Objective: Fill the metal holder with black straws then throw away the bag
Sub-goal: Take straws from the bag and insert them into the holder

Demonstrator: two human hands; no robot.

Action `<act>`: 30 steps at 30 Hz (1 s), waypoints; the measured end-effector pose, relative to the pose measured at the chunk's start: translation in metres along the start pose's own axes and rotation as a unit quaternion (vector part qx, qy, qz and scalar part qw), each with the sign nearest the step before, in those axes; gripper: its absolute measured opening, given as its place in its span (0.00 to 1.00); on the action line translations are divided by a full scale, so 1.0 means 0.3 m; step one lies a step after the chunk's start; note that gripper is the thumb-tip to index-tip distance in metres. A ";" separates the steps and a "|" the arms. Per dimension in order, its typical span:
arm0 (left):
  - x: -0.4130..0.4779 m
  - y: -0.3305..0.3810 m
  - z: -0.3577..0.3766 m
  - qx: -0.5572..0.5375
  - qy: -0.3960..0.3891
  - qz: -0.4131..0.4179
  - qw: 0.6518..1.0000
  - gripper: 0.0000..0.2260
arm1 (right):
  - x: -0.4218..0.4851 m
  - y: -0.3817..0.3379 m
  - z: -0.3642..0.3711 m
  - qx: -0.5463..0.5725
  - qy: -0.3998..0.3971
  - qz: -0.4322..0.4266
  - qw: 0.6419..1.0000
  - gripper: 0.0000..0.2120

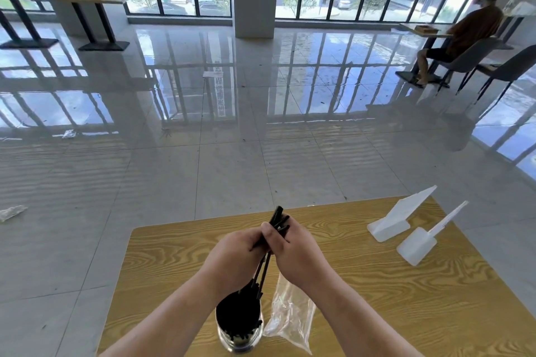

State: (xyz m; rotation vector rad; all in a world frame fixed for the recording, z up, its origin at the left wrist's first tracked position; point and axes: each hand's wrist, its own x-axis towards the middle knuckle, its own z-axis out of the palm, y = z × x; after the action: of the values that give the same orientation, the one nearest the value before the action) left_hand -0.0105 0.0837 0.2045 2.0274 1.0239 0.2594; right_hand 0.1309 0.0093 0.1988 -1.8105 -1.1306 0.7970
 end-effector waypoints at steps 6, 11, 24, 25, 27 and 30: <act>0.013 -0.016 0.007 -0.114 -0.049 0.003 0.992 0.08 | 0.008 0.002 0.013 0.032 -0.002 -0.023 0.999 0.12; 0.019 -0.046 -0.004 -0.106 -0.096 -0.019 0.990 0.11 | 0.011 0.003 0.034 0.033 0.017 -0.037 0.999 0.11; 0.002 -0.134 -0.039 0.137 -0.140 -0.079 0.977 0.14 | -0.041 0.099 0.107 -0.119 -0.064 -0.047 0.990 0.07; 0.003 -0.137 -0.039 0.145 -0.137 -0.081 0.976 0.16 | -0.048 0.107 0.119 -0.118 -0.065 -0.044 0.990 0.06; 0.006 -0.145 -0.038 0.159 -0.130 -0.085 0.975 0.17 | -0.062 0.129 0.150 -0.111 -0.068 -0.033 0.991 0.03; 0.008 -0.159 -0.026 0.164 -0.121 -0.087 0.975 0.16 | -0.085 0.173 0.198 -0.153 -0.111 -0.025 0.982 0.04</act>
State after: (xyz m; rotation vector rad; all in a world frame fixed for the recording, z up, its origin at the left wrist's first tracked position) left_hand -0.0403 0.1056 0.1732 2.1758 1.1362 -0.2607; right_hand 0.0911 -0.0079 0.1281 -1.9697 -1.5060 0.8477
